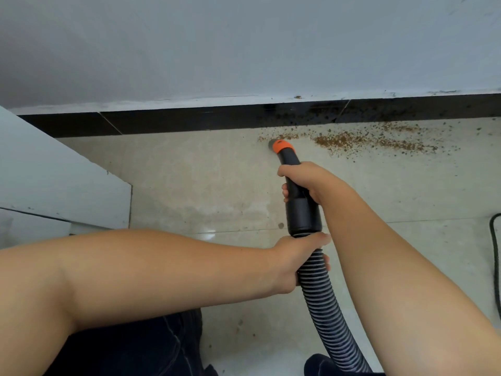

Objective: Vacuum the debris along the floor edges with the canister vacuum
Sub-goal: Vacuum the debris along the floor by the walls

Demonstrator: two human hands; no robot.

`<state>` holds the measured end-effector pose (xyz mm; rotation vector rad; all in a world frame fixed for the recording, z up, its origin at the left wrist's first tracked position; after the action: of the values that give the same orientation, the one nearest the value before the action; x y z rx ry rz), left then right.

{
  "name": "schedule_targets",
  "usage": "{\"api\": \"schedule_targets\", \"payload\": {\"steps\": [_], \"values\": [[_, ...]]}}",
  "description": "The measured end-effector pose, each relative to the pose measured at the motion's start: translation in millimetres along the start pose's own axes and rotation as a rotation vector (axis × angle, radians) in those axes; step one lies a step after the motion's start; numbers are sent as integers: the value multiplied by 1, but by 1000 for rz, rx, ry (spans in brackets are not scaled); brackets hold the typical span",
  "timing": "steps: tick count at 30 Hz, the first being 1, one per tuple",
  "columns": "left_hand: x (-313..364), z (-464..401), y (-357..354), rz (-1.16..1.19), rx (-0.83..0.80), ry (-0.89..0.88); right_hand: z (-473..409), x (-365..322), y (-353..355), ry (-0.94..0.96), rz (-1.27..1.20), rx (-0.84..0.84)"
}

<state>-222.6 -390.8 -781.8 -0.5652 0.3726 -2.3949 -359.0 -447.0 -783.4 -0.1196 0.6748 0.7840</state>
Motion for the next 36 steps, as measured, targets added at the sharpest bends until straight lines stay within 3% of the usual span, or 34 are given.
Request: {"api": "schedule_targets", "payload": {"steps": [4, 9, 22, 24, 30, 36], "values": [[9, -6, -20, -9, -72, 3, -5, 0, 46, -15, -24, 119], [15, -12, -28, 11, -53, -9, -12, -3, 57, -11, -11, 144], [14, -11, 18, -10, 86, -146, -11, -14, -20, 32, 42, -88], [19, -12, 18, -4, 82, -166, -12, -14, -9, 29, 8, -57], [24, -17, -16, -1, -40, 15, -20, -9, 49, 1, -48, 135], [34, -28, -21, -86, -40, 7, -29, -6, 73, -7, -130, 217]]}}
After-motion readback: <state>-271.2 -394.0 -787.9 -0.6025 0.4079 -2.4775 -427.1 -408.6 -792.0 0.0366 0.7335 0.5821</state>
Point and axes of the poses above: each hand's wrist, its own z-axis away from the middle knuckle, its own y-axis out of the back of the hand, x = y × z, the point moved 9 cm from there along -z, towards the middle knuckle
